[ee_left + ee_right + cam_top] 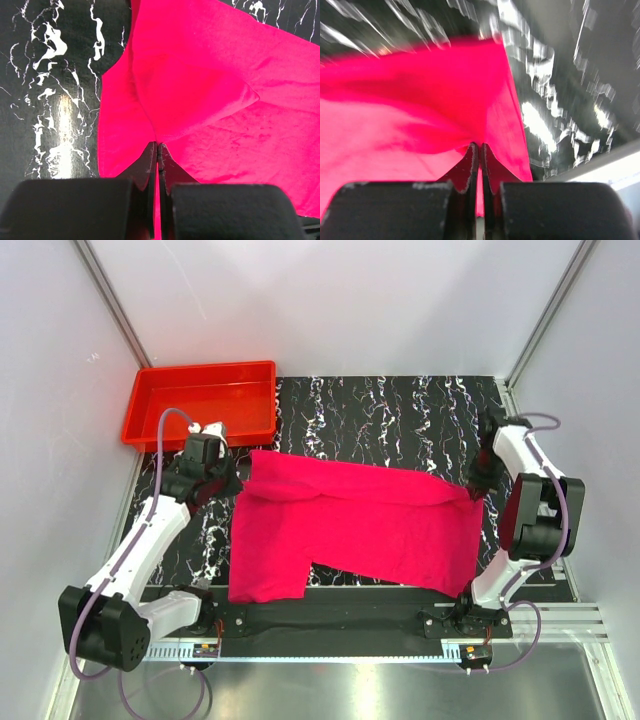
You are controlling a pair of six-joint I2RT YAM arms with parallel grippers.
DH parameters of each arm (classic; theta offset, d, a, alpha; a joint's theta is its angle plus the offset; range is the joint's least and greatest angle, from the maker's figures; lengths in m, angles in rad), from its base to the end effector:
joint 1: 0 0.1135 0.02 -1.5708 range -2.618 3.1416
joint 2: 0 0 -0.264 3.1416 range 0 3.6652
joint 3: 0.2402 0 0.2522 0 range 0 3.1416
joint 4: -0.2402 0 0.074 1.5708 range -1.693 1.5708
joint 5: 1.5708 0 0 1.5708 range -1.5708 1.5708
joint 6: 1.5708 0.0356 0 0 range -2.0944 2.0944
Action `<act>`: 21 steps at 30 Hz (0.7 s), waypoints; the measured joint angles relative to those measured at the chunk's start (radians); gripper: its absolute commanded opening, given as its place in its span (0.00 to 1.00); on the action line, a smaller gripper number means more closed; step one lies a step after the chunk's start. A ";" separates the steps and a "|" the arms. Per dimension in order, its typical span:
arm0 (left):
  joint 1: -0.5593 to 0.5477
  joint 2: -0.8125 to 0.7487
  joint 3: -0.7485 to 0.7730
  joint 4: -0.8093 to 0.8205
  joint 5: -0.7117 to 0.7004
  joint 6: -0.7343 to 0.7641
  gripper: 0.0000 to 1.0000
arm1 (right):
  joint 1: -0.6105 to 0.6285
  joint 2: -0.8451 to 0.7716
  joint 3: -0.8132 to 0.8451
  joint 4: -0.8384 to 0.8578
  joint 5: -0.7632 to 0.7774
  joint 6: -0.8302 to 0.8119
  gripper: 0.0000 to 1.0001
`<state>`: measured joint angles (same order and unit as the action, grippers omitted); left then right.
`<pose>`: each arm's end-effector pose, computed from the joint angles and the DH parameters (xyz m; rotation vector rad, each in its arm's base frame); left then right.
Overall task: Fold and stack the t-shirts
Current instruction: Fold the tshirt
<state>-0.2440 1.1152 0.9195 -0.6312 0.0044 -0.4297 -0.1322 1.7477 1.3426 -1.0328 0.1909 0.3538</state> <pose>0.2232 -0.0557 0.2811 -0.2225 2.4119 -0.3173 0.3259 -0.0502 0.2240 0.7349 2.8855 -0.2614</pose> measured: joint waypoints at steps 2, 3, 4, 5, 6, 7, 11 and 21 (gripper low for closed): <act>0.005 -0.006 0.000 -0.001 0.000 0.001 0.00 | 0.000 -0.024 -0.079 -0.018 -0.020 0.009 0.00; 0.007 -0.007 0.000 -0.001 0.000 0.002 0.00 | 0.000 -0.031 -0.102 -0.028 -0.026 0.011 0.00; 0.011 -0.008 0.000 -0.002 0.000 0.003 0.00 | 0.000 -0.040 -0.126 -0.037 -0.029 0.013 0.00; 0.013 -0.008 0.000 -0.002 0.000 0.004 0.00 | 0.000 -0.048 -0.144 -0.043 -0.030 0.014 0.00; 0.016 -0.007 0.000 -0.002 0.000 0.004 0.00 | 0.000 -0.054 -0.156 -0.048 -0.032 0.016 0.00; 0.017 -0.007 0.000 -0.003 0.000 0.004 0.00 | 0.000 -0.056 -0.163 -0.049 -0.032 0.017 0.01; 0.021 0.000 0.000 -0.002 0.000 0.007 0.00 | 0.000 -0.056 -0.165 -0.040 -0.032 0.017 0.02; 0.030 0.015 -0.051 -0.008 0.009 0.018 0.32 | 0.000 -0.024 -0.171 -0.005 -0.042 0.018 0.38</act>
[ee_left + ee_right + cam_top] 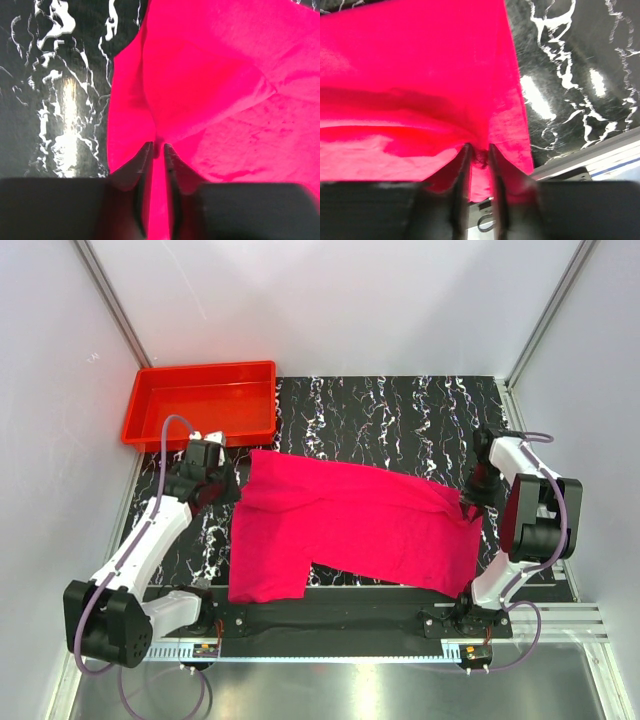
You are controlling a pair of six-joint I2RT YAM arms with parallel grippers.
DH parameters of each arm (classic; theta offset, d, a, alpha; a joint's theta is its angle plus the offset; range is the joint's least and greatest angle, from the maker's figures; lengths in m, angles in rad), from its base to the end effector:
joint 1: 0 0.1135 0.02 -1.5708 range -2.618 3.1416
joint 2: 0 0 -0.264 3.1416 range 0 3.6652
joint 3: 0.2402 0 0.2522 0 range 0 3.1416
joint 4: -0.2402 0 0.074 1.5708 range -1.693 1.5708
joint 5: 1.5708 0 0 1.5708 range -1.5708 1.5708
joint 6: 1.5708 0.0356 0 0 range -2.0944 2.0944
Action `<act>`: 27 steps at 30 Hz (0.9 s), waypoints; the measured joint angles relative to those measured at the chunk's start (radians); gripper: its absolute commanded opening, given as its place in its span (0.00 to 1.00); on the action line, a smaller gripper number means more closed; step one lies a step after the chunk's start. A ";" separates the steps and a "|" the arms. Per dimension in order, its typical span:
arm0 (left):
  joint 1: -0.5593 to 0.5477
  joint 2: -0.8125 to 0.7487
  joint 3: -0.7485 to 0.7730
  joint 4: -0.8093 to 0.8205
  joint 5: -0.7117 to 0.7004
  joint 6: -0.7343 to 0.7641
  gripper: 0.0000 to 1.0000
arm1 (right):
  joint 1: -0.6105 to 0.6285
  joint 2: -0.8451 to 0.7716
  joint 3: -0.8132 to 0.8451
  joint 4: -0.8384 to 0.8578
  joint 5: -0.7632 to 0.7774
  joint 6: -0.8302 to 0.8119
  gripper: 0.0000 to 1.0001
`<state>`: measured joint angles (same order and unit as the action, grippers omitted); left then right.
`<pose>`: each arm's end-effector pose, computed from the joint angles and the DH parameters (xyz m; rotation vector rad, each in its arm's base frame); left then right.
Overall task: Fold and stack the t-shirts
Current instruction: Fold the tshirt
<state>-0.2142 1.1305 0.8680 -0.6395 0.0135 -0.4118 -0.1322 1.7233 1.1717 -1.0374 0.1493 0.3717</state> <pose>0.2223 -0.0488 0.2607 -0.2402 2.4830 -0.2829 0.2949 -0.0446 0.1880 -0.7789 -3.0341 0.2360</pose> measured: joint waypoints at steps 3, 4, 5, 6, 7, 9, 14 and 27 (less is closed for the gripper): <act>0.007 -0.006 -0.006 -0.010 0.001 0.011 0.66 | 0.000 0.000 0.000 -0.004 -0.019 0.000 0.55; 0.013 -0.011 -0.006 -0.014 0.002 0.012 0.74 | 0.000 -0.002 0.001 -0.005 -0.026 0.000 0.57; 0.021 -0.019 -0.006 -0.018 0.002 0.013 0.75 | 0.000 -0.004 0.004 -0.007 -0.036 -0.003 0.59; 0.032 -0.027 -0.006 -0.018 0.003 0.017 0.76 | 0.000 -0.008 0.013 -0.013 -0.043 -0.002 0.65; 0.041 -0.035 -0.004 -0.019 0.004 0.022 0.76 | 0.000 -0.013 0.024 -0.015 -0.048 0.000 0.68; 0.059 -0.038 0.007 -0.014 0.012 0.033 0.78 | 0.000 -0.029 0.056 -0.016 -0.061 0.000 0.69; 0.097 0.031 0.052 0.060 0.074 0.067 0.72 | -0.003 -0.040 0.125 0.006 -0.065 0.011 0.65; 0.123 0.430 0.195 0.216 0.126 0.058 0.62 | -0.076 0.046 0.065 0.107 -0.090 0.078 0.55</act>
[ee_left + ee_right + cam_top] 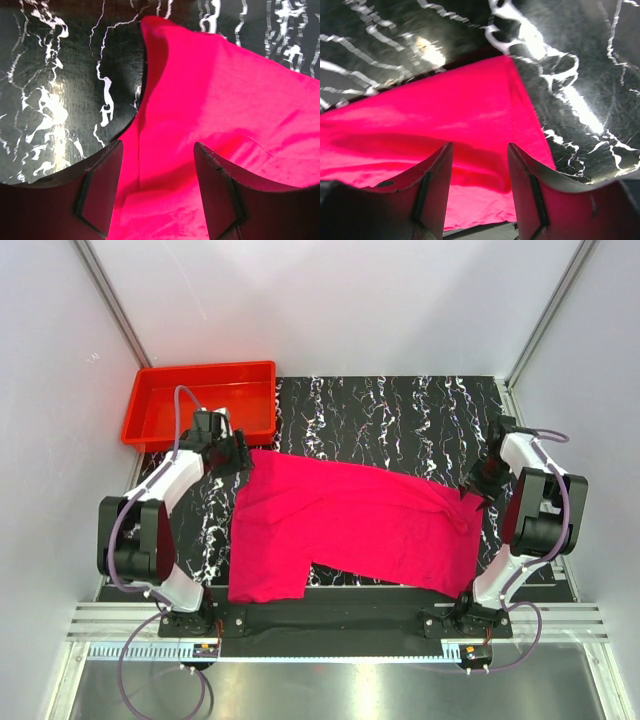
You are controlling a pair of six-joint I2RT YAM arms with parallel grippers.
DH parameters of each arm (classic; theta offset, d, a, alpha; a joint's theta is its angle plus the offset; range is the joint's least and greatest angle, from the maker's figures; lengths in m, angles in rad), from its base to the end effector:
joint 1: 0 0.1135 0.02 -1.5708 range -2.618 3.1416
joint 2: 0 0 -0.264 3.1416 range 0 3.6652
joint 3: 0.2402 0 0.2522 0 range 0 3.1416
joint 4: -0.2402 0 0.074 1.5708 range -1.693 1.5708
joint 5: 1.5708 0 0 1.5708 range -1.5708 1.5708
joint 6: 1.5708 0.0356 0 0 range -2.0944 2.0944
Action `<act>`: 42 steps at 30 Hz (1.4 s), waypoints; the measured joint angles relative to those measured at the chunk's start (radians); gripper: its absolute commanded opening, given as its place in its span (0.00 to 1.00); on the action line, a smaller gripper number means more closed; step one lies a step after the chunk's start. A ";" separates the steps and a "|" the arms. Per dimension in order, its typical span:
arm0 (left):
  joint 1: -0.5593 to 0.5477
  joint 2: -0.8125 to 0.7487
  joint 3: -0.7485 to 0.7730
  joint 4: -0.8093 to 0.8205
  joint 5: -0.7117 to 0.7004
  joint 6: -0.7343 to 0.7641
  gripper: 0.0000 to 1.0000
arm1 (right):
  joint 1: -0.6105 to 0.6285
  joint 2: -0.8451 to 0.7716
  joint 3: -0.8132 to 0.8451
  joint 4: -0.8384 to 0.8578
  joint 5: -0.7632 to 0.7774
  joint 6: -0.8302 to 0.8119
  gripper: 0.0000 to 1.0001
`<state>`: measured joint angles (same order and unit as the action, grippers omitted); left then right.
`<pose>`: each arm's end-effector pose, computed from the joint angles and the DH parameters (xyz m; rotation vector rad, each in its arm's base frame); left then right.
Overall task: Fold and stack the t-shirts
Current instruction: Fold the tshirt
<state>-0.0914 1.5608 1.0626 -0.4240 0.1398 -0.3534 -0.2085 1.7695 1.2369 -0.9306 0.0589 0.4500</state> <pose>0.3254 -0.0348 0.2261 -0.2699 2.5019 -0.3583 0.3179 -0.0694 0.1907 0.9833 2.8628 -0.0689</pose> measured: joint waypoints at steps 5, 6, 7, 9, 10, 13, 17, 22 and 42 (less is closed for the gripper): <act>0.002 0.052 0.014 0.018 0.023 -0.032 0.58 | -0.053 0.001 -0.025 0.030 -0.001 -0.008 0.54; 0.002 0.055 0.017 0.023 0.027 -0.038 0.57 | -0.066 0.001 -0.028 0.045 -0.002 -0.011 0.54; 0.003 0.059 0.023 0.026 0.033 -0.043 0.57 | -0.074 0.002 -0.030 0.059 -0.008 -0.016 0.54; 0.003 0.071 0.040 0.032 0.040 -0.051 0.54 | -0.088 0.005 -0.035 0.087 -0.021 -0.025 0.53; 0.003 0.076 0.048 0.035 0.043 -0.055 0.53 | -0.093 0.008 -0.039 0.104 -0.026 -0.028 0.52; 0.003 0.089 0.056 0.053 0.052 -0.071 0.50 | -0.103 0.024 -0.054 0.149 -0.052 -0.032 0.51; 0.003 0.093 0.055 0.061 0.063 -0.097 0.47 | -0.107 0.046 -0.060 0.181 -0.079 -0.035 0.49; 0.003 0.093 0.053 0.068 0.068 -0.119 0.40 | -0.109 0.061 -0.061 0.211 -0.090 -0.040 0.41; 0.003 0.118 0.006 0.071 0.058 -0.135 0.31 | -0.117 0.047 -0.015 0.209 0.008 -0.065 0.03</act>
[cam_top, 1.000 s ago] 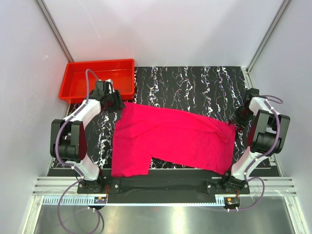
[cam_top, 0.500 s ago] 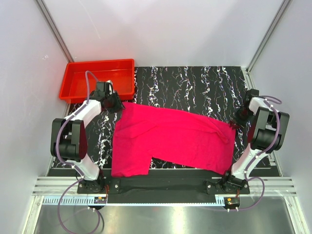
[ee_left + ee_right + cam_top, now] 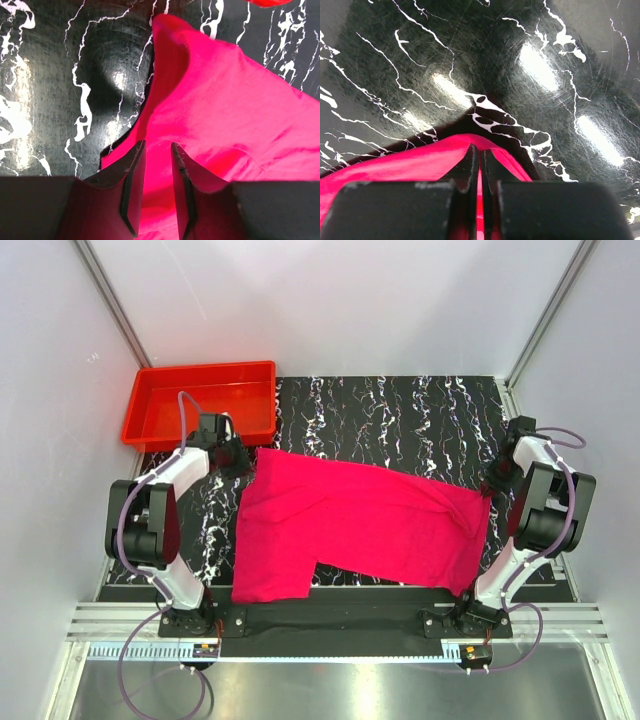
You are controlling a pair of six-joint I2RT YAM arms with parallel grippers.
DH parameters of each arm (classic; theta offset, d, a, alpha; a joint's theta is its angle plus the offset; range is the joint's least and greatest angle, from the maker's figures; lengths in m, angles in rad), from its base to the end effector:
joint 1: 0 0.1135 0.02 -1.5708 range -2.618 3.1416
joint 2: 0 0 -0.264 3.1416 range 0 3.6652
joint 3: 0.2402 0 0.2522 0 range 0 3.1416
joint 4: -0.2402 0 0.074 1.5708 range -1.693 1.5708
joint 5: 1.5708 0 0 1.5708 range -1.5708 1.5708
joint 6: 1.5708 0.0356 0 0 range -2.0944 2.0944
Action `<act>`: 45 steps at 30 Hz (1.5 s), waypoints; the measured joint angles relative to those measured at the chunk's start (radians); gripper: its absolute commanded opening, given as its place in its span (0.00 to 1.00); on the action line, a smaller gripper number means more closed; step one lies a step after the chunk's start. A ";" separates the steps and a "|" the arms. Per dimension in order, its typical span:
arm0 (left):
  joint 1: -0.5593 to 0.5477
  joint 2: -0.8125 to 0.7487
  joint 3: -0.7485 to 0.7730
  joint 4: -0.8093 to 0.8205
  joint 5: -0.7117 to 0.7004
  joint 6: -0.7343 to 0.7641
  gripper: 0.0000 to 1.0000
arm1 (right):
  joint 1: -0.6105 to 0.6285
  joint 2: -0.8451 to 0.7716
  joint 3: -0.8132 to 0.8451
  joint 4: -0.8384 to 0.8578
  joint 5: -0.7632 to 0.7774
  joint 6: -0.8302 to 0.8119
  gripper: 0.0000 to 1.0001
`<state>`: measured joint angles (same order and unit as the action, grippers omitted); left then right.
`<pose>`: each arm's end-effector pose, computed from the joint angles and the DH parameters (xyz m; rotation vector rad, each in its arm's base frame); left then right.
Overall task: Fold and stack the t-shirts
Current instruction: Fold the tshirt
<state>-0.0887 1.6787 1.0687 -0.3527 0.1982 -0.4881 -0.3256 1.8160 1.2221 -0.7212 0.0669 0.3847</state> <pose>0.3438 -0.0376 0.1954 -0.4318 2.5382 -0.4750 0.3293 -0.1137 0.1763 1.0141 2.6987 -0.0855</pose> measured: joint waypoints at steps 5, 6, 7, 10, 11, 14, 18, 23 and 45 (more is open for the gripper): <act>0.000 -0.037 -0.048 -0.018 0.000 0.006 0.38 | 0.000 0.004 0.003 0.002 0.001 -0.003 0.25; -0.001 -0.056 -0.063 -0.027 0.000 0.008 0.39 | 0.000 0.010 0.011 -0.002 0.002 -0.006 0.26; -0.002 -0.076 -0.076 -0.042 0.001 0.009 0.41 | -0.001 0.020 0.023 -0.001 0.003 -0.009 0.27; -0.004 -0.148 -0.118 -0.069 0.003 0.011 0.51 | -0.002 0.054 0.051 0.006 0.003 -0.011 0.33; -0.004 -0.174 -0.132 -0.079 0.005 0.010 0.54 | -0.002 0.061 0.051 0.008 0.003 -0.011 0.33; -0.005 -0.242 -0.171 -0.095 0.005 0.008 0.58 | -0.002 0.068 0.051 0.006 0.003 -0.013 0.29; -0.006 -0.265 -0.195 -0.111 0.002 0.008 0.66 | -0.002 0.068 0.051 0.008 0.002 -0.022 0.13; -0.006 -0.228 -0.194 -0.124 -0.017 0.008 0.67 | -0.003 0.076 0.073 -0.006 0.006 -0.019 0.00; -0.006 -0.138 -0.199 -0.113 -0.040 0.012 0.89 | -0.003 0.101 0.100 0.029 0.061 0.025 0.01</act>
<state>-0.0944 1.5402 0.8700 -0.4656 0.1581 -0.4759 -0.3283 1.9167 1.3220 -0.6918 0.1276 0.4095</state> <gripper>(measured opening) 0.887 0.022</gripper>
